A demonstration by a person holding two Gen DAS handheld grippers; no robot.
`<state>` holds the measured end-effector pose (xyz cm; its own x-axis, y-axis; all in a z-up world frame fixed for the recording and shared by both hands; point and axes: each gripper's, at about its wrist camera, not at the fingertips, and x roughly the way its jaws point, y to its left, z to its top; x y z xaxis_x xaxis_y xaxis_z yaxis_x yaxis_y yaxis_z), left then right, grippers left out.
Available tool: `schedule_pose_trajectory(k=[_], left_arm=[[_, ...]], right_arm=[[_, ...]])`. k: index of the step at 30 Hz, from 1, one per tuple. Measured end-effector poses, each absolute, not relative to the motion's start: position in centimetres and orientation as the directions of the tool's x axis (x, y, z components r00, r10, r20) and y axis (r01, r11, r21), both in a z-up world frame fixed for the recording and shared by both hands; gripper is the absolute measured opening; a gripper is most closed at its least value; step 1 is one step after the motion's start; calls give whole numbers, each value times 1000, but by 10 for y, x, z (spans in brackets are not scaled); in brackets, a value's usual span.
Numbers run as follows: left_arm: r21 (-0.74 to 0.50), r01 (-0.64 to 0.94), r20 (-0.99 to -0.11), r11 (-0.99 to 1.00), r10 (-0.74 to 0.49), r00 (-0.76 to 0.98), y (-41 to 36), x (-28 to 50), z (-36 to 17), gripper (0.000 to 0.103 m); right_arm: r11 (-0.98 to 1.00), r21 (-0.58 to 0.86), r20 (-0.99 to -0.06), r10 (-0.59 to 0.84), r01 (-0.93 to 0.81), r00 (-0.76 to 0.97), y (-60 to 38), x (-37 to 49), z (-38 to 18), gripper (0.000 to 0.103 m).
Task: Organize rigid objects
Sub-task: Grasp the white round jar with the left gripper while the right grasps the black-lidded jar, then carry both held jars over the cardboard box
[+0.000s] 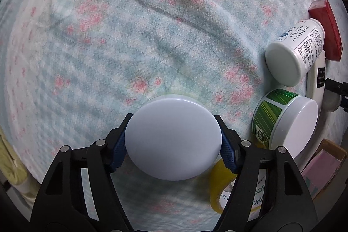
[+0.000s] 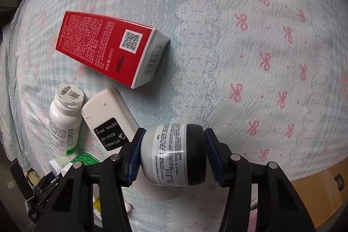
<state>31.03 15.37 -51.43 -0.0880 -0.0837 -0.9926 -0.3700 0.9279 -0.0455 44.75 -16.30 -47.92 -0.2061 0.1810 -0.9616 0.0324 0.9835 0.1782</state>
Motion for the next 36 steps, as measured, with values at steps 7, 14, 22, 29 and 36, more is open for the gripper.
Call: schedule_pose_trajectory(k=[7, 14, 22, 29, 36], left_arm=[[-39, -364, -994, 930, -73, -80, 159, 308, -512, 68], [-27, -330, -996, 943, -54, -71, 149, 300, -486, 68], [-40, -247, -999, 968, -45, -14, 138, 303, -433, 68], [-97, -32, -992, 995, -94, 85, 106, 299, -351, 68], [-131, 262, -970, 956, -178, 165, 40, 296, -266, 68]], right_arm=[[986, 165, -970, 161, -6, -180, -164, 446, -473, 50], [986, 164, -975, 161, -4, -156, -164, 435, -465, 49], [983, 183, -979, 182, 0, -90, -155, 409, -413, 48], [977, 211, -978, 211, -12, -3, -156, 387, -332, 48], [974, 228, -966, 224, 13, 132, -167, 359, -245, 48]])
